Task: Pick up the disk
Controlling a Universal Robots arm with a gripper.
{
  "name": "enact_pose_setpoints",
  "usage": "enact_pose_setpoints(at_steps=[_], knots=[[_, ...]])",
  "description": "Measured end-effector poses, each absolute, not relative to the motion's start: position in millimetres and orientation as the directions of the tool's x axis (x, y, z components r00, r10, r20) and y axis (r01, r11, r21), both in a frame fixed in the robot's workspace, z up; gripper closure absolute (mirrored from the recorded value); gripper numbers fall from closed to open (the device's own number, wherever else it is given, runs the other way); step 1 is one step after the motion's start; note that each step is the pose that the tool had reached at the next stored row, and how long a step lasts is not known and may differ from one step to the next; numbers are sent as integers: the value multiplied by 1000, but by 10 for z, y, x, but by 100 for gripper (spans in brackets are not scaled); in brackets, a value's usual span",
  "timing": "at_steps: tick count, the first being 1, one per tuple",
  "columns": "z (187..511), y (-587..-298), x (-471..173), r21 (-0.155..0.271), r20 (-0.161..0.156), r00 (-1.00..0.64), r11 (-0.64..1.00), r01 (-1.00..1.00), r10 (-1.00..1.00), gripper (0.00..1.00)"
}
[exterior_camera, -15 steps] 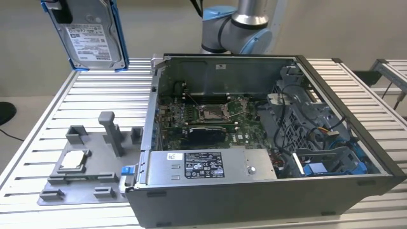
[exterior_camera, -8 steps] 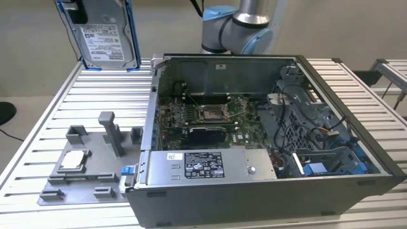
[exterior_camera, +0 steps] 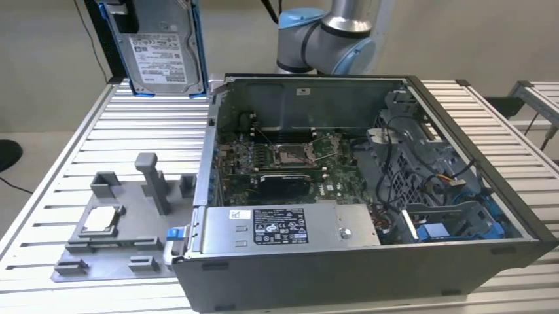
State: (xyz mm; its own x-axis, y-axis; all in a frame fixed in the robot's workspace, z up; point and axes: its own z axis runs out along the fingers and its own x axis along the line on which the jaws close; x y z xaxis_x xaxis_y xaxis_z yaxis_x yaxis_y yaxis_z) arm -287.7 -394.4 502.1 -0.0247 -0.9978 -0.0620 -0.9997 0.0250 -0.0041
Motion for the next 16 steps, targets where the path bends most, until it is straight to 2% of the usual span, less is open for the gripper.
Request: enact_pose_setpoints(at_steps=[16], knots=[[5015, -3936, -2446, -4, -62, -24, 25, -1000, -998, 100]])
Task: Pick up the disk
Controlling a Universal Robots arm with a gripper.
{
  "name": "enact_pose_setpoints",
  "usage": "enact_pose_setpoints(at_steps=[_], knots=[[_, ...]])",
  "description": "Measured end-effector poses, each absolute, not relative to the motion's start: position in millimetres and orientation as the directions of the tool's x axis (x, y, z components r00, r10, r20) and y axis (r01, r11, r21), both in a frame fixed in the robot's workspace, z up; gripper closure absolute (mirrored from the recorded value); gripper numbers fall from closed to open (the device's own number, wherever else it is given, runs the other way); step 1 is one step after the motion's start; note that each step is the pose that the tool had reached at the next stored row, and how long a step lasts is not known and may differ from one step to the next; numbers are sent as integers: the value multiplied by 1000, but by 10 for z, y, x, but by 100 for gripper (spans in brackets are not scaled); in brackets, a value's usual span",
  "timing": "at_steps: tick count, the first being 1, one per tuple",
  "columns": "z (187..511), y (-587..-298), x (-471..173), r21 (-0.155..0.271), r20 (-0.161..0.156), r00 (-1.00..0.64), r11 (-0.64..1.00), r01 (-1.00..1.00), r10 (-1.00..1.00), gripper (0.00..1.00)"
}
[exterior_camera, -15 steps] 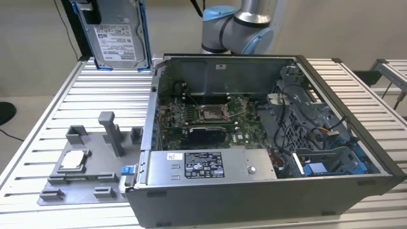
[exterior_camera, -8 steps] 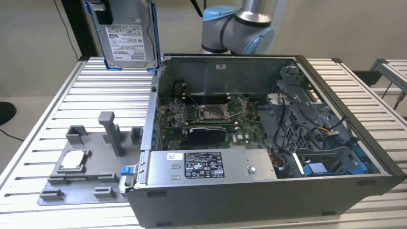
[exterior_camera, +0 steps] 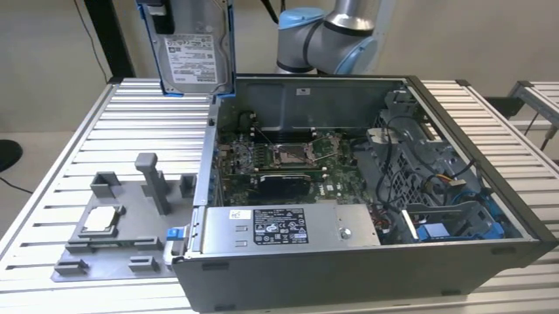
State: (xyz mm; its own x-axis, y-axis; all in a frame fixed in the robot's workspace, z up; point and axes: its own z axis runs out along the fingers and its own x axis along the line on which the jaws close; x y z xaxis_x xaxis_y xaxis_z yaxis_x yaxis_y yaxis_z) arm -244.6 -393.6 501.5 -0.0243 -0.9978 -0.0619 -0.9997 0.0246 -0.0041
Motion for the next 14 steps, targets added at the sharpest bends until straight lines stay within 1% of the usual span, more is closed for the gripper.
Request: enact_pose_setpoints(at_steps=[8, 14], knots=[[5013, -3936, -2146, -4, -62, -24, 25, -1000, -998, 100], [4997, -3940, -1805, -4, -62, -24, 24, -1000, -998, 100]])
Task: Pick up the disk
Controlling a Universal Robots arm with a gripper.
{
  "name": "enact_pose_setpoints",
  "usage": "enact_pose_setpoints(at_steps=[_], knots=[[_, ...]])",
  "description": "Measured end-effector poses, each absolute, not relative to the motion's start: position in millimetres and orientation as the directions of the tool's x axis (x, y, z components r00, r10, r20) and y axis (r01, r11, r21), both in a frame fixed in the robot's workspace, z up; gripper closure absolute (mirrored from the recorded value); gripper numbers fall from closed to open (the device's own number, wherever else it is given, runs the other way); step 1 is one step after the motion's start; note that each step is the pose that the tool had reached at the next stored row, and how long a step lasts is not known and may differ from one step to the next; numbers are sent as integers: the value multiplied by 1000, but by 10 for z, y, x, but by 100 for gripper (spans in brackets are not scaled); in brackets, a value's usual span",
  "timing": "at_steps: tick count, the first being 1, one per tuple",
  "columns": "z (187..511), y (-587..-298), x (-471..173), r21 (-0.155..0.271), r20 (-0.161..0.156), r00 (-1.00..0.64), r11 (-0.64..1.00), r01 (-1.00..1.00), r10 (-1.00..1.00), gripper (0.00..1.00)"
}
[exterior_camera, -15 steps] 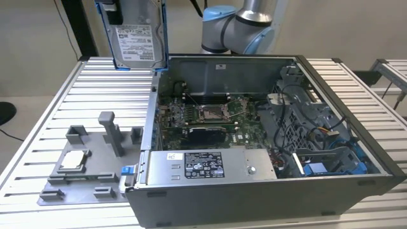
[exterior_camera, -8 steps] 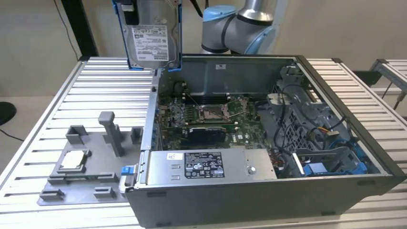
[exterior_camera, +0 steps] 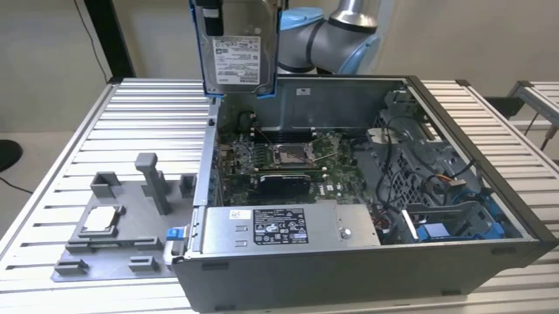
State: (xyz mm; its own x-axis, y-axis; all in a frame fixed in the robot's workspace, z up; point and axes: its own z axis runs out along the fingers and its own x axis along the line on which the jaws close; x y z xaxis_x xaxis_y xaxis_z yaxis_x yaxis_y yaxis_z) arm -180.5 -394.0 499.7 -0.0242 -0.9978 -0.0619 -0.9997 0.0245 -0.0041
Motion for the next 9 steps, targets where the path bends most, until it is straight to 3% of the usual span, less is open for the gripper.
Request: enact_pose_setpoints(at_steps=[9], knots=[[4969, -3941, -1501, -4, -62, -24, 24, -1000, -998, 100]])
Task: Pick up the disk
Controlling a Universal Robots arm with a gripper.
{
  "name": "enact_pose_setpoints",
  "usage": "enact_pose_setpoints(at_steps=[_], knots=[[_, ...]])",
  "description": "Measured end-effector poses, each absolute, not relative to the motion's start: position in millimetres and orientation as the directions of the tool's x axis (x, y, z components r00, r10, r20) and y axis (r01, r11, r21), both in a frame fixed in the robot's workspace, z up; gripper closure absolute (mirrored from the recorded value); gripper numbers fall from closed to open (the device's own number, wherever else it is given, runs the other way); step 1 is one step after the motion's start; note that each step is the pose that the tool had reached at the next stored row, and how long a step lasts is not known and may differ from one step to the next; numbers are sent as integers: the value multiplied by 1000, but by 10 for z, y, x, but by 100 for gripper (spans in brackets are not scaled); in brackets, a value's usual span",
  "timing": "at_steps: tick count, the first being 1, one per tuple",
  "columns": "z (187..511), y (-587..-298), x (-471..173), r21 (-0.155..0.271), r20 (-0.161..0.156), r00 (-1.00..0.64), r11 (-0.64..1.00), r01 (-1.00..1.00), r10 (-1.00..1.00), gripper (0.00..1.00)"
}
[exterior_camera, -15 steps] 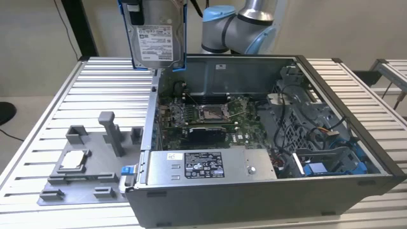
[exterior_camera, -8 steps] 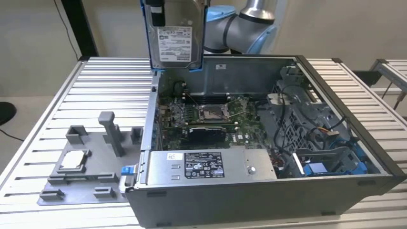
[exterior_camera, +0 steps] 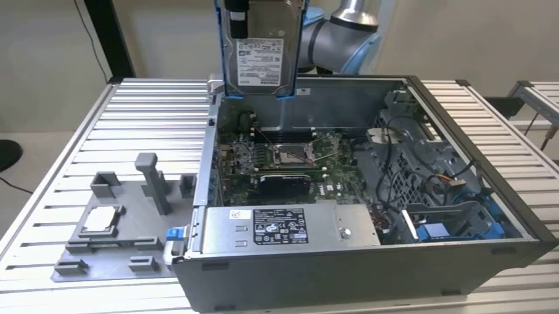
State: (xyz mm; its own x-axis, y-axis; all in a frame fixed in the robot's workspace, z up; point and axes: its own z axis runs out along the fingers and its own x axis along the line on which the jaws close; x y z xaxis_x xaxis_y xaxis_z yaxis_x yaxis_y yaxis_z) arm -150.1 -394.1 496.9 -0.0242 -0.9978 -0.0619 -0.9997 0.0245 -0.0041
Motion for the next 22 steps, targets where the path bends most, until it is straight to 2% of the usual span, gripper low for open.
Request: enact_pose_setpoints(at_steps=[22], knots=[[4918, -3940, -780, -4, -62, -24, 24, -1000, -998, 100]])
